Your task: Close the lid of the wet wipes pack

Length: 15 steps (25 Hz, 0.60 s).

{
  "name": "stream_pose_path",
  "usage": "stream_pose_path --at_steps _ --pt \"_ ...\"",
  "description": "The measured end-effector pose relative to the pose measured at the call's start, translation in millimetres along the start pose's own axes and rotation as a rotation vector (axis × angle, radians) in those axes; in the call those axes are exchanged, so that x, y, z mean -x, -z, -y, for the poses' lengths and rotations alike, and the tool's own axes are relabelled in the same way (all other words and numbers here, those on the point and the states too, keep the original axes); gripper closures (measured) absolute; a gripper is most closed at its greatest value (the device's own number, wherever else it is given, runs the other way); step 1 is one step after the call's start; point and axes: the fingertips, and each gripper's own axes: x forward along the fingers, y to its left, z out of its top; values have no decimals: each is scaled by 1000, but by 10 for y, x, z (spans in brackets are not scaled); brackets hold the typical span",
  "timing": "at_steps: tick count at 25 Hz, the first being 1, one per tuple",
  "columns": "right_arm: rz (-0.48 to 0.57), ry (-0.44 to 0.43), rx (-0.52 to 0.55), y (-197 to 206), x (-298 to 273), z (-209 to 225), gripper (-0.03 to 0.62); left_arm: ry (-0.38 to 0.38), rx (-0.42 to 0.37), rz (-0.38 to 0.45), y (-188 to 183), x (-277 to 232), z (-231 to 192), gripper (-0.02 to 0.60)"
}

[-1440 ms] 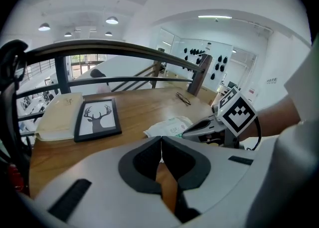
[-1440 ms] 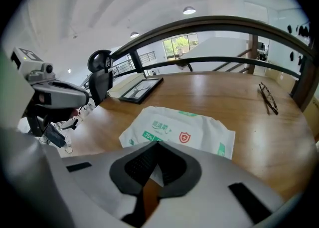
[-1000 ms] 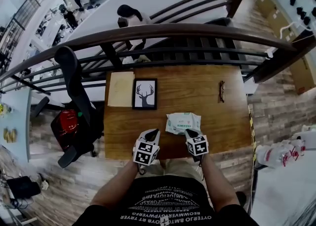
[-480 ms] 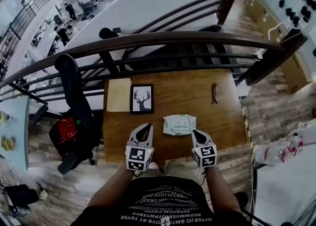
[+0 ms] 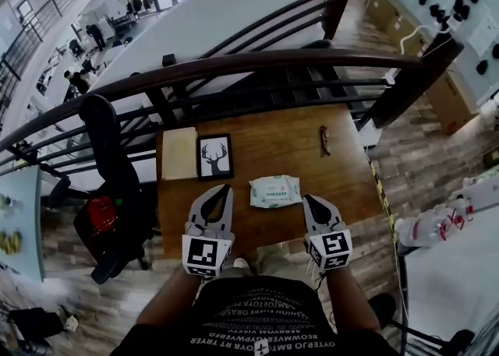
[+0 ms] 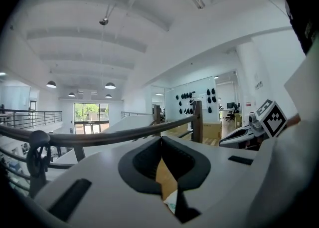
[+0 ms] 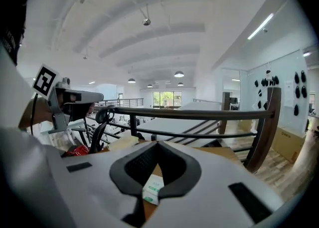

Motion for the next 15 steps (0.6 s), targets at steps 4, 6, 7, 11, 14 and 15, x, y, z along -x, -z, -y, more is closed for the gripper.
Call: stream_pose_path --at_steps 4,6,7,11,14,15 --pt "77 8 32 -377 245 -80 580 32 -15 57 -292 143 107 554" --pt "108 9 45 -547 357 -123 580 51 -23 83 -417 212 160 554" --pt "120 5 49 -627 410 -157 580 58 -28 96 -474 248 177 554" --pt "144 -14 65 -838 619 -300 580 77 -45 128 -632 378 205 554" --pt "158 -16 84 -926 729 -349 580 80 -46 131 -654 431 202 554" --pt "162 -17 87 -948 745 -360 580 81 -45 133 -658 440 197 554"
